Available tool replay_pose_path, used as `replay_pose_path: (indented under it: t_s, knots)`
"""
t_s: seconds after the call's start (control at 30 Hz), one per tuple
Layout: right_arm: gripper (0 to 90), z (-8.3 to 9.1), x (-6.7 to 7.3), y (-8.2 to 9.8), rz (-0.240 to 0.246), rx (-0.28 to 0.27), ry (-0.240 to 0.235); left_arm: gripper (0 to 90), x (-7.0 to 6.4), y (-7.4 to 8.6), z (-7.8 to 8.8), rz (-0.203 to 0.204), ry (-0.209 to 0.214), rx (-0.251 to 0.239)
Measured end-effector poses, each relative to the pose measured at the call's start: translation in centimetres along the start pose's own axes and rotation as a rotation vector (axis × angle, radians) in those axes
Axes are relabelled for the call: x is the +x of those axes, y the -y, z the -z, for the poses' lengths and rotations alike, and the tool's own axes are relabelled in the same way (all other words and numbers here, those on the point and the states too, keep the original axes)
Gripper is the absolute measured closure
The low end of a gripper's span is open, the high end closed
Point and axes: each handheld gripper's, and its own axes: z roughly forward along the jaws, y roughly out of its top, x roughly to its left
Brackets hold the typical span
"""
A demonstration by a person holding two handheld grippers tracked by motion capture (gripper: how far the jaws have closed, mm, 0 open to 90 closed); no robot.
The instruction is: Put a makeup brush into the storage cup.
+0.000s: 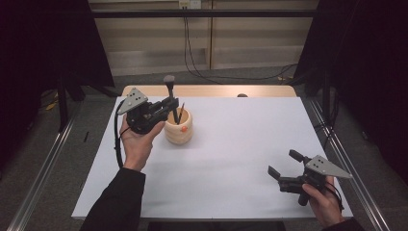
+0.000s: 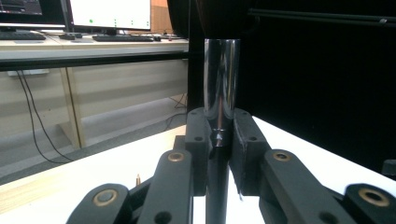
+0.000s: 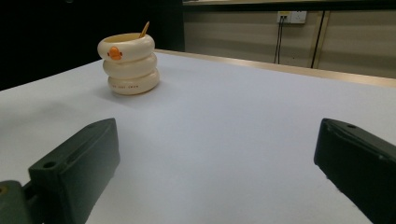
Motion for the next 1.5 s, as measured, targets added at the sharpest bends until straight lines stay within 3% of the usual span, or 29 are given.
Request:
replay_pose_path:
  t_s: [0.23,0.43,0.73,1.0,1.13,1.23,1.5]
  knots:
    - [0.5,0.0,0.2,0.0,0.007,0.006,-0.031,78.9,0.8,0.0,-1.0,0.009,-0.024,-0.001]
    - [0.3,-0.1,0.3,0.0,0.018,0.003,-0.041,78.9,1.7,0.7,-2.2,0.017,-0.074,0.013]
    - [0.3,0.0,0.2,0.0,0.017,0.007,-0.053,78.9,2.3,1.7,-2.9,0.044,-0.065,0.003]
    - [0.3,-0.1,0.3,0.0,0.013,0.008,-0.066,78.9,3.1,3.3,-3.6,0.044,-0.094,0.029]
    - [0.3,0.0,0.4,0.0,0.009,0.003,-0.065,78.9,3.6,4.3,-3.9,0.066,-0.106,0.028]
    - [0.4,0.0,0.4,0.0,0.017,0.002,-0.068,78.9,3.7,4.6,-4.1,0.045,-0.102,0.039]
    - [0.8,0.1,0.4,-0.1,0.02,-0.004,-0.073,78.9,3.8,5.5,-4.5,0.051,-0.103,0.051]
